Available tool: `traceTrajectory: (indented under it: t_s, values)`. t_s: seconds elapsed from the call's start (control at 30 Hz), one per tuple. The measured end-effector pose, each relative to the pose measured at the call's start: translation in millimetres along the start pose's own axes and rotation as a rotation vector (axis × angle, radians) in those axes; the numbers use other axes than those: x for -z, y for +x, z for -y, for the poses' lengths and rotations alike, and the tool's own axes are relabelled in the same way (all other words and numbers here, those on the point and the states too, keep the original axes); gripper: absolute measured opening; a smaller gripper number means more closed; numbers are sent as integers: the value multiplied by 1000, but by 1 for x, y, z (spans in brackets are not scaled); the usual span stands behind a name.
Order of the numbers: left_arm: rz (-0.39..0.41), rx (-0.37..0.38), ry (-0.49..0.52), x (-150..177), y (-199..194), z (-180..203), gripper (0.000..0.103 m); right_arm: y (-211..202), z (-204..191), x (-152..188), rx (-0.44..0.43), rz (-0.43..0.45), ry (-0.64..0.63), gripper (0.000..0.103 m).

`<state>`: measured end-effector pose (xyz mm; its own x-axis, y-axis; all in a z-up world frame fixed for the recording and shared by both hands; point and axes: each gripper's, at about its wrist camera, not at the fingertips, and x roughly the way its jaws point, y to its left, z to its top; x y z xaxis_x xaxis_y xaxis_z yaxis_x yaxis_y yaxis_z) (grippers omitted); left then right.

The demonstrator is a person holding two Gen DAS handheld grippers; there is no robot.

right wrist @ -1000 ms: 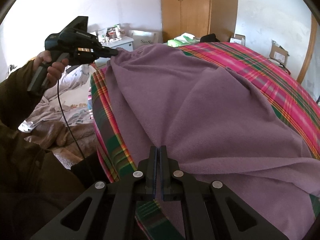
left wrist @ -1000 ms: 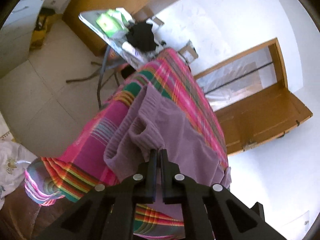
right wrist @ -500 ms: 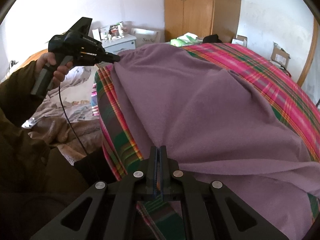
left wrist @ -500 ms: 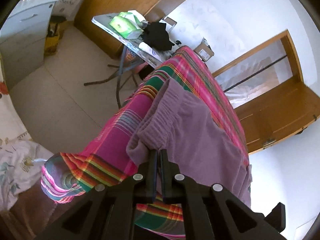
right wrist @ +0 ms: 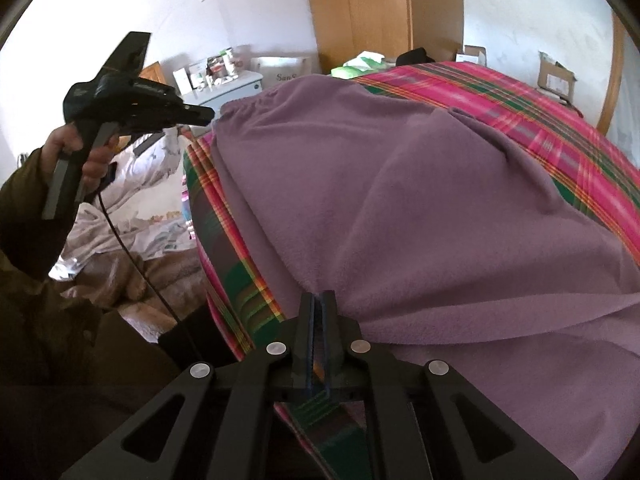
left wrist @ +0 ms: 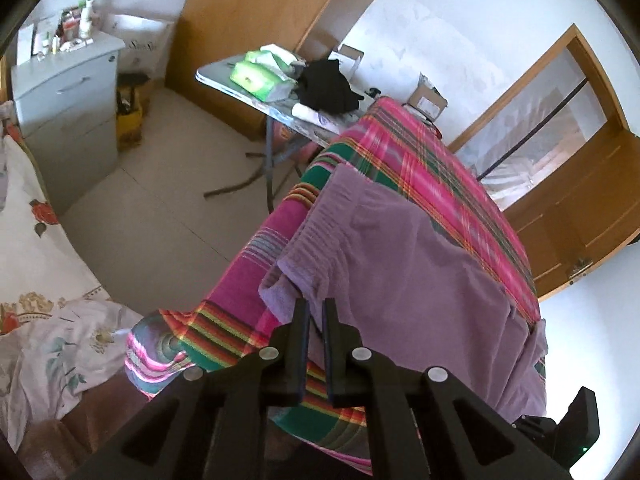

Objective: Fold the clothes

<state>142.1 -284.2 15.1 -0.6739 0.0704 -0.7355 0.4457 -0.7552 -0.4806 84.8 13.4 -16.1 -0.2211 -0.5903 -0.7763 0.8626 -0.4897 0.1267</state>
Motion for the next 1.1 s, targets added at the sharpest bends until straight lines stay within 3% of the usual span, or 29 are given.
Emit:
traceTrajectory:
  t_s: [0.17, 0.27, 0.47, 0.87, 1.03, 1.1]
  values:
    - [30, -59, 69, 3, -13, 25, 6, 0, -2, 2, -1, 6, 3, 6]
    - [32, 6, 123, 3, -12, 46, 10, -3, -2, 3, -8, 12, 1, 7]
    - [-56, 126, 288, 14, 15, 105, 14, -20, 2, 9, 5, 54, 22, 7]
    - [-239, 265, 640, 72, 71, 215, 19, -88, 79, 42, 237, 195, 301, 11]
    - [-229, 272, 725, 85, 77, 239, 20, -111, 120, 59, 288, 242, 461, 17]
    - [-237, 286, 736, 88, 80, 244, 22, -116, 134, 63, 297, 263, 517, 24]
